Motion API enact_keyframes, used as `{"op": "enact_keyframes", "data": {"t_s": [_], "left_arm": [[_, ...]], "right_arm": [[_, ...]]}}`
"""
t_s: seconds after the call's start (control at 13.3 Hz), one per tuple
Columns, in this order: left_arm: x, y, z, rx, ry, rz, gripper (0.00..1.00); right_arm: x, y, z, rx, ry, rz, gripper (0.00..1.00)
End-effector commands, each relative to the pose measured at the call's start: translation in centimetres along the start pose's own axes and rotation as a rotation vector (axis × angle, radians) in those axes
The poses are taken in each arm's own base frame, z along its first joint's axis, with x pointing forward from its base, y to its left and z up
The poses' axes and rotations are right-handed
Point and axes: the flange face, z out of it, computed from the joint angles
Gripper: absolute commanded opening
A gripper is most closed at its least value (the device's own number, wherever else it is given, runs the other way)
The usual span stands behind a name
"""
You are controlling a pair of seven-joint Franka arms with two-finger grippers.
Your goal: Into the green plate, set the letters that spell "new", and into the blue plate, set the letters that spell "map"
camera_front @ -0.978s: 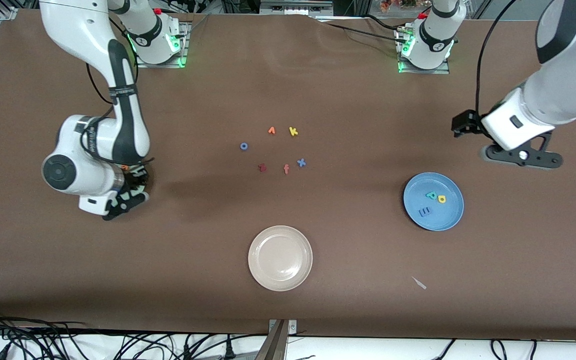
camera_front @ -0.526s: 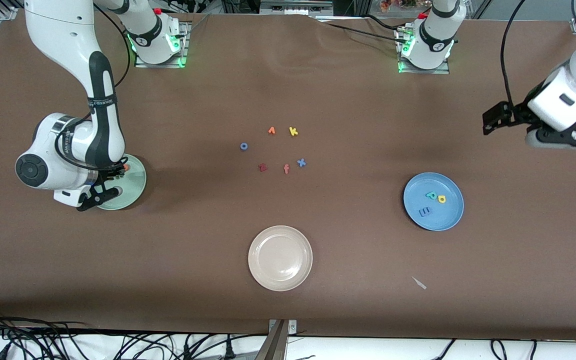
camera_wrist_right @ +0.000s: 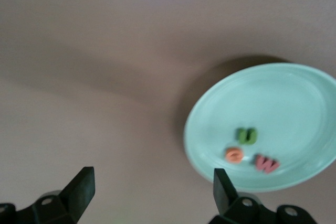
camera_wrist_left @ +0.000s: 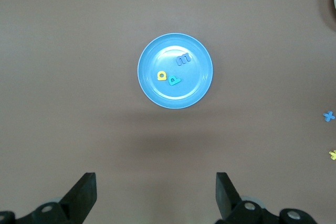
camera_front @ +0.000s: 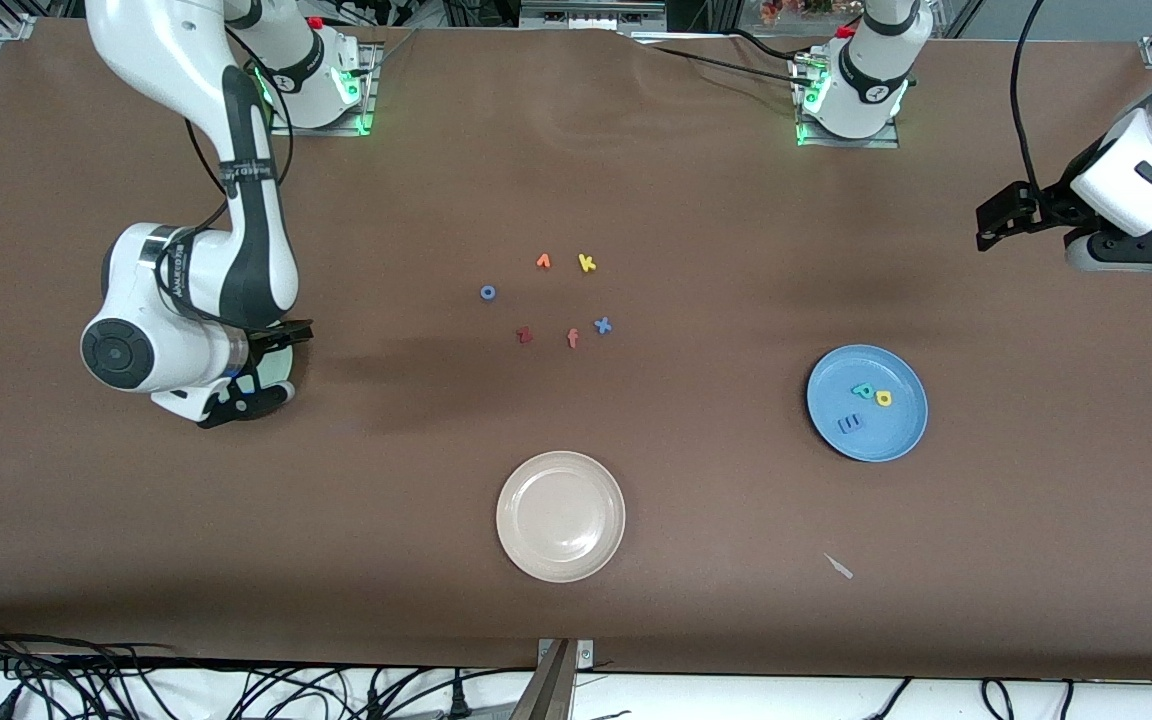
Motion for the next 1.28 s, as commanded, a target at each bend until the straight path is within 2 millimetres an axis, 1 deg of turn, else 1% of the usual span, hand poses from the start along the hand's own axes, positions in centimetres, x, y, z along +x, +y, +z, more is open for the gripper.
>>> {"op": "enact_keyframes", "data": {"t_s": [0.0, 0.15, 0.23, 0.3, 0.38, 0.45, 0.53, 0.6, 0.68, 0.75, 0.83, 0.9, 1.05, 1.13, 1.2], "left_arm": [[0.2, -0.3, -0.6, -0.029, 0.012, 0.002, 1.00], [0.3, -0.1, -0.7, -0.029, 0.014, 0.007, 1.00], [0.3, 0.0, -0.7, -0.028, 0.012, 0.009, 1.00], [0.3, -0.1, -0.7, -0.028, 0.012, 0.007, 1.00], [0.3, -0.1, -0.7, -0.028, 0.012, 0.009, 1.00], [0.3, -0.1, -0.7, -0.028, 0.012, 0.009, 1.00], [0.3, -0.1, -0.7, -0.028, 0.012, 0.009, 1.00], [0.3, -0.1, -0.7, -0.028, 0.012, 0.009, 1.00], [0.3, -0.1, -0.7, -0.028, 0.012, 0.009, 1.00], [0.3, 0.0, -0.7, -0.028, 0.012, 0.010, 1.00], [0.3, 0.0, -0.6, -0.027, 0.011, 0.010, 1.00], [0.3, -0.1, -0.6, -0.028, 0.011, 0.009, 1.00], [0.3, 0.1, -0.6, -0.027, 0.011, 0.010, 1.00], [0.3, 0.2, -0.7, -0.027, 0.012, 0.012, 1.00], [0.3, 0.2, -0.7, -0.027, 0.012, 0.012, 1.00]], "right_arm": [[-0.4, -3.4, -2.0, -0.013, -0.056, 0.076, 1.00], [-0.8, -6.2, -3.4, -0.026, -0.079, 0.122, 1.00], [-1.4, -6.8, -4.7, -0.050, -0.091, 0.132, 1.00], [-2.0, -7.6, -6.7, -0.088, -0.083, 0.112, 1.00], [-3.5, -7.2, -9.6, -0.094, -0.040, 0.083, 1.00], [-4.8, -7.7, -11.4, -0.078, -0.009, 0.042, 1.00], [-5.7, -8.6, -12.4, -0.102, 0.006, 0.003, 1.00], [-6.6, -8.6, -14.1, -0.137, 0.037, -0.023, 1.00], [-7.8, -7.5, -15.8, -0.121, 0.072, -0.033, 1.00], [-9.5, -6.5, -18.1, -0.095, 0.118, -0.034, 1.00], [-11.0, -5.4, -19.9, -0.073, 0.155, -0.030, 1.00], [-13.2, -4.3, -22.1, -0.060, 0.202, -0.017, 1.00], [-17.0, -1.2, -25.5, -0.109, 0.274, 0.037, 1.00], [-18.7, -0.2, -25.9, -0.093, 0.277, 0.058, 1.00], [-20.1, 0.6, -25.3, -0.080, 0.269, 0.075, 1.00]]}}
